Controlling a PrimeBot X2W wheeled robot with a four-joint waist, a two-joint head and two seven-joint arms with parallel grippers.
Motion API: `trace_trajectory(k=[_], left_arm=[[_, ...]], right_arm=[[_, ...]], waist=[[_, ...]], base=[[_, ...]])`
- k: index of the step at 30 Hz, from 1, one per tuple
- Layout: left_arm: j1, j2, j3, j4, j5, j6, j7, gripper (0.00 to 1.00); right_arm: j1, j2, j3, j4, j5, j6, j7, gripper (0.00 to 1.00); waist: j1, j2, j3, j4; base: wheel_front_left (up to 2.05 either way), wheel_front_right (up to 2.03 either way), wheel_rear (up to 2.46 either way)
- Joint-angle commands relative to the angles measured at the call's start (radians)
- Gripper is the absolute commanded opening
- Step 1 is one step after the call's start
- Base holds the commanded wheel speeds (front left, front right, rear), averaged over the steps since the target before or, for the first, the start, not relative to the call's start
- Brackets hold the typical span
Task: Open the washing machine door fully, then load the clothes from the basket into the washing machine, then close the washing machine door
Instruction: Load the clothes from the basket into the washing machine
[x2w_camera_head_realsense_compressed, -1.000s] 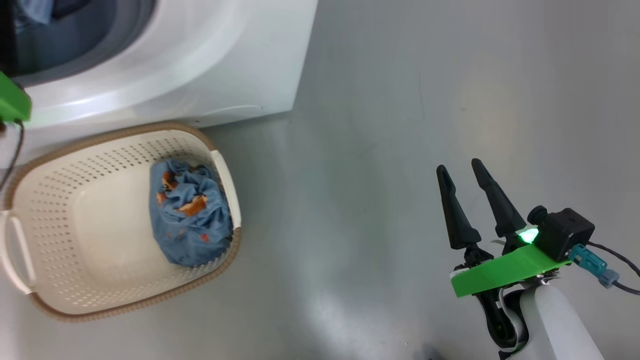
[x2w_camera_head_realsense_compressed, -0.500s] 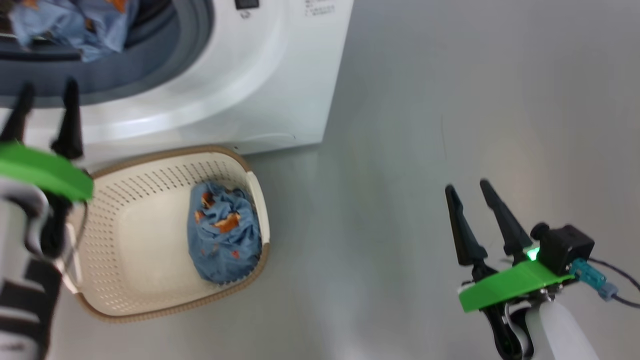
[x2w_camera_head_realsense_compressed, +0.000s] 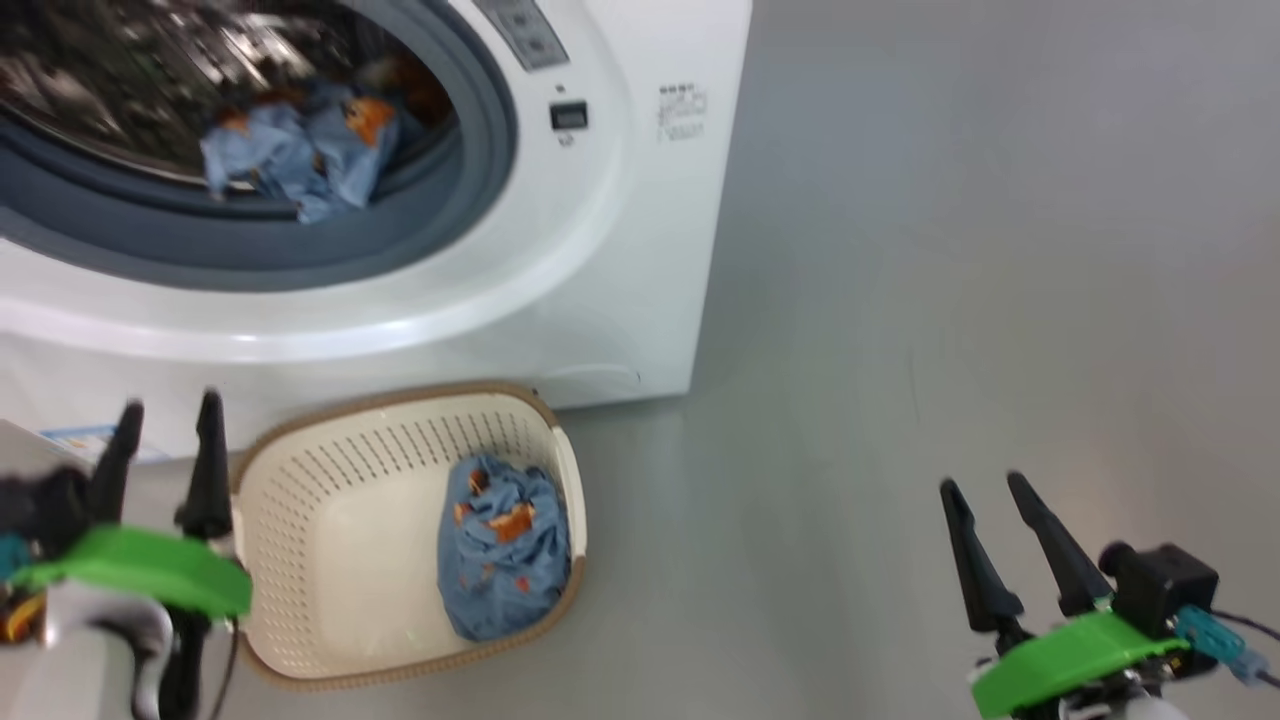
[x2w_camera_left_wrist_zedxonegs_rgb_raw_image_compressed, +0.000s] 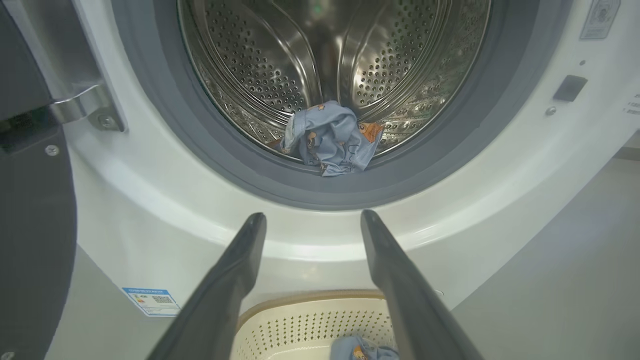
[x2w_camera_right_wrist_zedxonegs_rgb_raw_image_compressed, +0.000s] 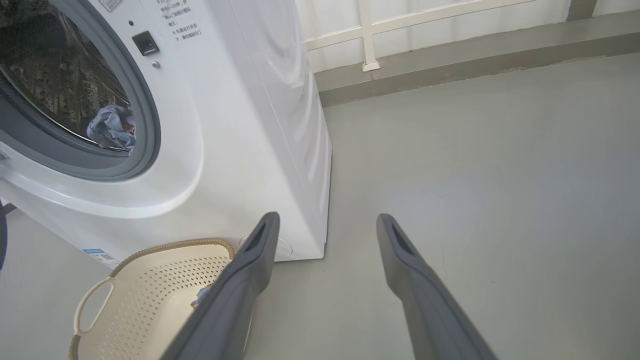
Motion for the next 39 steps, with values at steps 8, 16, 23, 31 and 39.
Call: trace_trajectory(k=[8, 16, 23, 31, 39], left_arm=[[0.179, -0.003, 0.109, -0.135, 0.053, 0.002, -0.005, 1.0], [0.342, -0.033, 0.142, -0.267, 0.085, 0.002, -0.005, 1.0], [0.435, -0.057, 0.174, -0.36, 0.106, 0.002, -0.005, 1.0], [0.463, -0.068, 0.193, -0.395, 0.108, 0.002, -0.005, 1.0], [0.449, -0.067, 0.188, -0.396, 0.101, 0.002, -0.005, 1.0]], right_arm=[[0.081, -0.044, 0.017, -0.012, 0.03, 0.002, -0.005, 1.0], [0.148, -0.063, -0.003, -0.025, 0.043, 0.002, -0.005, 1.0], [0.17, -0.062, -0.022, -0.037, 0.042, 0.002, -0.005, 1.0], [0.161, -0.056, -0.027, -0.041, 0.036, 0.002, -0.005, 1.0], [0.141, -0.046, -0.021, -0.043, 0.031, 0.002, -0.005, 1.0]], waist=[[0.0, 0.0, -0.143, 0.044], [0.0, 0.0, -0.183, 0.057], [0.0, 0.0, -0.18, 0.057], [0.0, 0.0, -0.166, 0.054], [0.0, 0.0, -0.147, 0.051]], base=[[0.0, 0.0, 0.0], [0.0, 0.0, 0.0], [0.0, 0.0, 0.0], [0.0, 0.0, 0.0], [0.0, 0.0, 0.0]])
